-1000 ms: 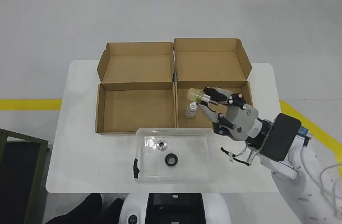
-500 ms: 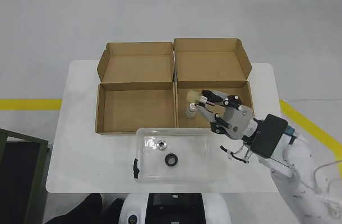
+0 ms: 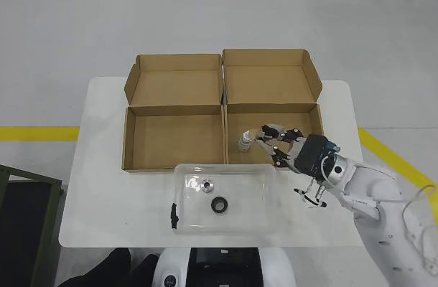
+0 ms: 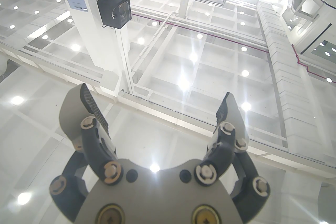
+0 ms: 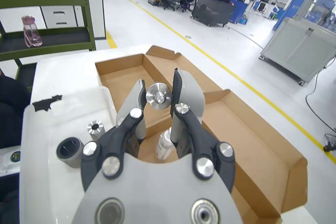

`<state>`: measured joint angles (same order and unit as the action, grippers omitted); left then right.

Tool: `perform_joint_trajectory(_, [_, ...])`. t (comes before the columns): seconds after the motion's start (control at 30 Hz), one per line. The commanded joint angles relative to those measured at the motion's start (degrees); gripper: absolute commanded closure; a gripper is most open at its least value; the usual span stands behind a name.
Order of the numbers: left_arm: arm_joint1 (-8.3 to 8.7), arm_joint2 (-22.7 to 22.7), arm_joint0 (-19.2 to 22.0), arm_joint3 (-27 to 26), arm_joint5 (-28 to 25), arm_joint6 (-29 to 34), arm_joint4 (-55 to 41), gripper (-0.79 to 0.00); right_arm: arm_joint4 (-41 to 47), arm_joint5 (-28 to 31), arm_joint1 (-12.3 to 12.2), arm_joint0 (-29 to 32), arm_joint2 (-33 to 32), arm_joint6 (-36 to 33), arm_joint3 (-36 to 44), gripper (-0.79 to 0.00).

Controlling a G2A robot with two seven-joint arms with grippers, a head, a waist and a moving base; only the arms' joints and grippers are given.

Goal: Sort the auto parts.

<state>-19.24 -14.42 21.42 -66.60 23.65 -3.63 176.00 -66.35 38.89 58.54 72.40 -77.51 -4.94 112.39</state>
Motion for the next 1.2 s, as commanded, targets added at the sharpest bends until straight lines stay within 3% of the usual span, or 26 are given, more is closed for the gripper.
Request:
perform_joint_trajectory(0.0, [0.00,0.00,0.00,0.00,0.00,0.00,0.00,-0.785,-0.01,0.05,-0.15,0.41,-0.78,-2.06,-1.12,0.000])
perform_joint_trajectory(0.47, [0.00,0.00,0.00,0.00,0.00,0.00,0.00,-0.785,-3.36,-0.81,-0.48,-0.74,-1.23,-9.20,-8.18,0.000])
perform_joint_trajectory(1.17, [0.00,0.00,0.00,0.00,0.00,0.00,0.00,-0.785,-6.34,0.92,1.16,-13.66,9.61,-17.38,-22.04,0.000])
